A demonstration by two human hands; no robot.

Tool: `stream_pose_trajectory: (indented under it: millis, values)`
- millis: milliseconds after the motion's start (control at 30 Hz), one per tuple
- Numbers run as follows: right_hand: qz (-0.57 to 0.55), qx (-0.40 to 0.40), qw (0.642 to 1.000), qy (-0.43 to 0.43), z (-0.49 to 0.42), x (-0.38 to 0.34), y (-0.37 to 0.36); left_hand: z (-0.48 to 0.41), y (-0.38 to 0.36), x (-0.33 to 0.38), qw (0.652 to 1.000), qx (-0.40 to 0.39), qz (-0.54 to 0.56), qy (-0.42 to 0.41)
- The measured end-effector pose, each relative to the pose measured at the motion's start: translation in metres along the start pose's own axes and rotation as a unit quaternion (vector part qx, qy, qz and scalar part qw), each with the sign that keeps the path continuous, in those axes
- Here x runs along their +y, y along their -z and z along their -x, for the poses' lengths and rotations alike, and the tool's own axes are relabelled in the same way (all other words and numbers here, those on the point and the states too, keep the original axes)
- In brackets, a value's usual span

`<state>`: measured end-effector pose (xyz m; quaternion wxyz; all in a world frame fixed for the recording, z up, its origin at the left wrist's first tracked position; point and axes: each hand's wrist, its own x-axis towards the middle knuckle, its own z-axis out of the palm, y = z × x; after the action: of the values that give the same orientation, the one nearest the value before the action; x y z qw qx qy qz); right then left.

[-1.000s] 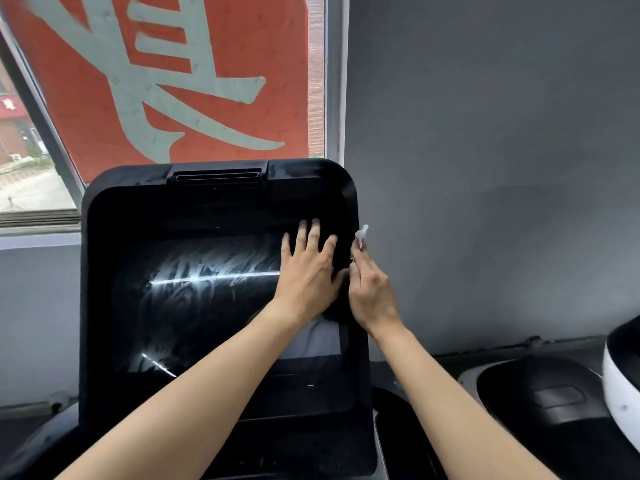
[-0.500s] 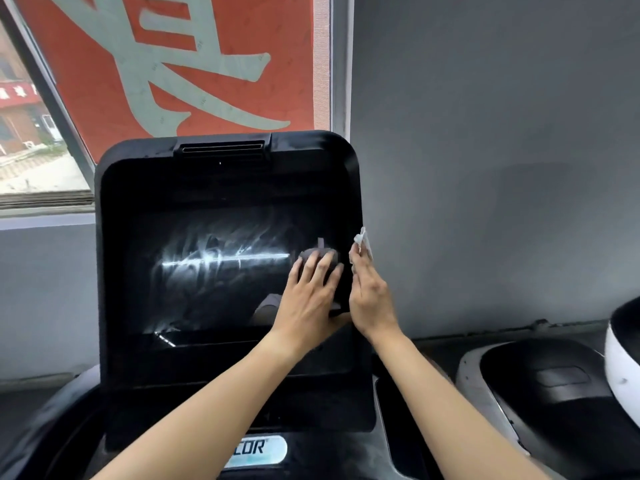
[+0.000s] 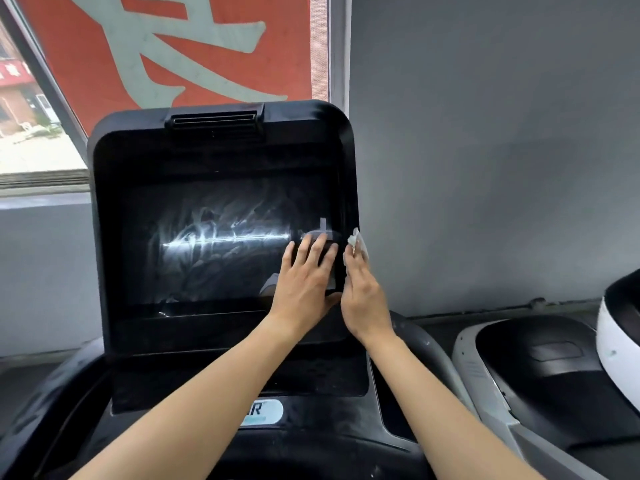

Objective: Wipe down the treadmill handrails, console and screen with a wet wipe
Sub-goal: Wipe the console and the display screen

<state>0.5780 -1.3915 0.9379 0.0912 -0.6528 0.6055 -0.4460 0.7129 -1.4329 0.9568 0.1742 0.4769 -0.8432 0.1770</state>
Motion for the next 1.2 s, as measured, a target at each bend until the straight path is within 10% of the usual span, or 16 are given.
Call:
stream_pose_trajectory:
  millis: [1200]
  values:
    - [0.004,0.010,1.000,0.002,0.035,0.036,-0.005,0.083,-0.023,0.024,0.999,-0.028,0.025,-0.023]
